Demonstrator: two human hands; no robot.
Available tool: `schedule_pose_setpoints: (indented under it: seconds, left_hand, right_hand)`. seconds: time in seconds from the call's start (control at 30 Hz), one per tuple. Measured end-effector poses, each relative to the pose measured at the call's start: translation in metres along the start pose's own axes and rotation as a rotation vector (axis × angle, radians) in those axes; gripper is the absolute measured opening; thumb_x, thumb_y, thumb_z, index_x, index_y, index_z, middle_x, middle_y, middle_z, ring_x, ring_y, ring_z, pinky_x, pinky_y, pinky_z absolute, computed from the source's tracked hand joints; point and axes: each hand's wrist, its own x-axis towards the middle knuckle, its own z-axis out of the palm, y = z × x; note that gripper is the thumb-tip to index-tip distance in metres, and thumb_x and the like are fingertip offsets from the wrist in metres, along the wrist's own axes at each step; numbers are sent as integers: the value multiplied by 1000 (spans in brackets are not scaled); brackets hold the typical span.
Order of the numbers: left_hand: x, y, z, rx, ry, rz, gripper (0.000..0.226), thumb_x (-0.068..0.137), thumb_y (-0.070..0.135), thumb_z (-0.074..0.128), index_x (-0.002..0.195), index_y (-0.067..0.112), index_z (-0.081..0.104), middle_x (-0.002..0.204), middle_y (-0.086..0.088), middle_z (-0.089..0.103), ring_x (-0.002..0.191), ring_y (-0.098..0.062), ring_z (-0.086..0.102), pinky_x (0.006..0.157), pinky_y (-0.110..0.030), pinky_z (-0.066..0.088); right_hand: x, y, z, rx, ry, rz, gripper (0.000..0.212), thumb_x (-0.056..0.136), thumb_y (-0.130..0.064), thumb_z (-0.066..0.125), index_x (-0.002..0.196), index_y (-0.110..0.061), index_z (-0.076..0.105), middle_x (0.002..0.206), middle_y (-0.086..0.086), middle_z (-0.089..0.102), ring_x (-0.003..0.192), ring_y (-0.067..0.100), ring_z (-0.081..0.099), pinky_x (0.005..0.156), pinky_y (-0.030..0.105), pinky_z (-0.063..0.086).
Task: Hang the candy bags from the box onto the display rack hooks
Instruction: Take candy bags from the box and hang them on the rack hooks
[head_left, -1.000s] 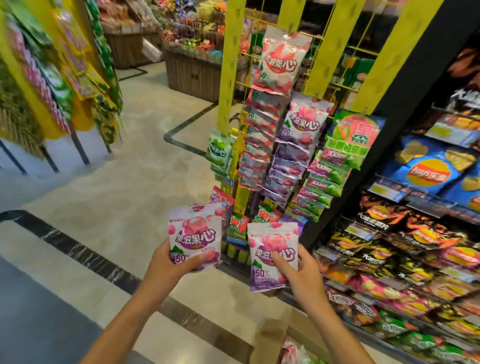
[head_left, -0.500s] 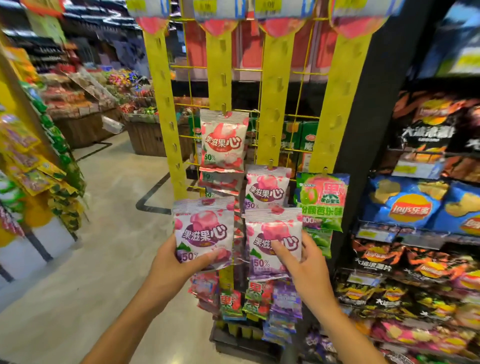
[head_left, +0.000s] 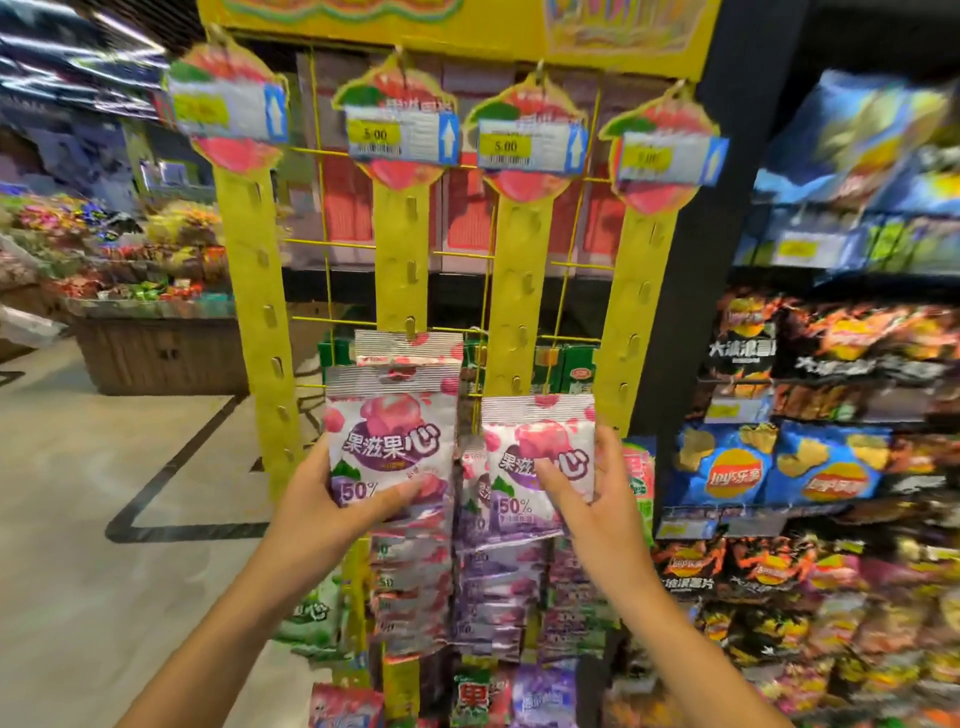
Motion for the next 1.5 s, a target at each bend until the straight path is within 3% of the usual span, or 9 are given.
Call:
schedule_pose_setpoints:
  seconds: [0.27, 0.47, 0.67, 0.93, 1.03, 1.13, 1.37, 1.47, 1.5]
  left_hand:
    - [29, -2, -20, -43, -99, 66, 57, 70, 14, 81, 121, 26, 60, 109, 10, 76, 99, -11, 73, 73, -18, 57]
    - [29, 1, -24, -49, -104, 70, 58, 70, 15, 81, 122, 26, 58, 109, 8, 75, 99, -13, 73, 75, -19, 58]
    - [23, 1, -19, -9, -108, 80, 57, 71, 14, 82, 121, 29, 58, 109, 9, 75, 100, -13, 73, 75, -20, 58]
    - [17, -4, -4, 63, -81, 72, 69, 66, 38, 86, 127, 32, 56, 116, 10, 73, 107, -13, 70, 94, -43, 55]
    - [16, -4, 1, 90, -73, 66, 74, 68, 41, 88, 133, 33, 53, 120, 12, 71, 111, -12, 68, 97, -46, 54]
    - [16, 0, 7, 107, -70, 58, 70, 70, 34, 85, 132, 33, 53, 119, 13, 71, 110, -10, 68, 96, -43, 54]
    - [22, 26, 47, 182, -160, 123, 54, 79, 21, 81, 121, 39, 53, 108, 38, 65, 103, 15, 62, 86, -9, 51]
    - [27, 31, 65, 223, -242, 159, 48, 84, 27, 79, 127, 35, 59, 119, 24, 68, 111, 2, 64, 92, -22, 54]
    - [29, 32, 70, 211, -251, 151, 46, 84, 31, 79, 126, 34, 61, 119, 20, 69, 112, -2, 65, 94, -29, 55]
  right_hand:
    - [26, -22, 17, -72, 104, -177, 80, 94, -30, 68, 155, -45, 18, 153, -43, 14, 140, -24, 11, 104, -5, 18]
    - [45, -16, 28, -71, 87, -152, 80, 93, -31, 70, 155, -45, 20, 147, -47, 18, 131, -32, 14, 97, -9, 20]
    - [39, 12, 25, -72, 36, -85, 81, 93, -30, 70, 155, -46, 19, 161, -29, 19, 145, -11, 19, 109, 8, 26]
    - [27, 20, 25, -99, 1, -79, 84, 92, -42, 69, 150, -60, 11, 144, -51, 13, 140, -17, 18, 115, 22, 27]
    - [16, 17, 20, -222, 75, -129, 85, 89, -51, 69, 150, -59, 11, 155, -31, 20, 147, 2, 25, 119, 41, 34]
    - [13, 4, 10, -235, 136, -228, 74, 92, -43, 68, 152, -45, 25, 155, -24, 26, 145, -2, 25, 120, 36, 30]
    - [18, -27, 5, 13, -228, -40, 61, 83, -60, 62, 138, -53, 35, 120, -37, 55, 114, -18, 53, 90, 9, 47]
    - [25, -23, 1, 33, -242, 6, 80, 78, -68, 69, 141, -25, 47, 105, -9, 68, 104, 3, 65, 98, 37, 55]
    - [27, -23, -3, 27, -218, -21, 66, 82, -61, 71, 124, -12, 56, 87, 0, 65, 89, 8, 66, 83, 41, 57]
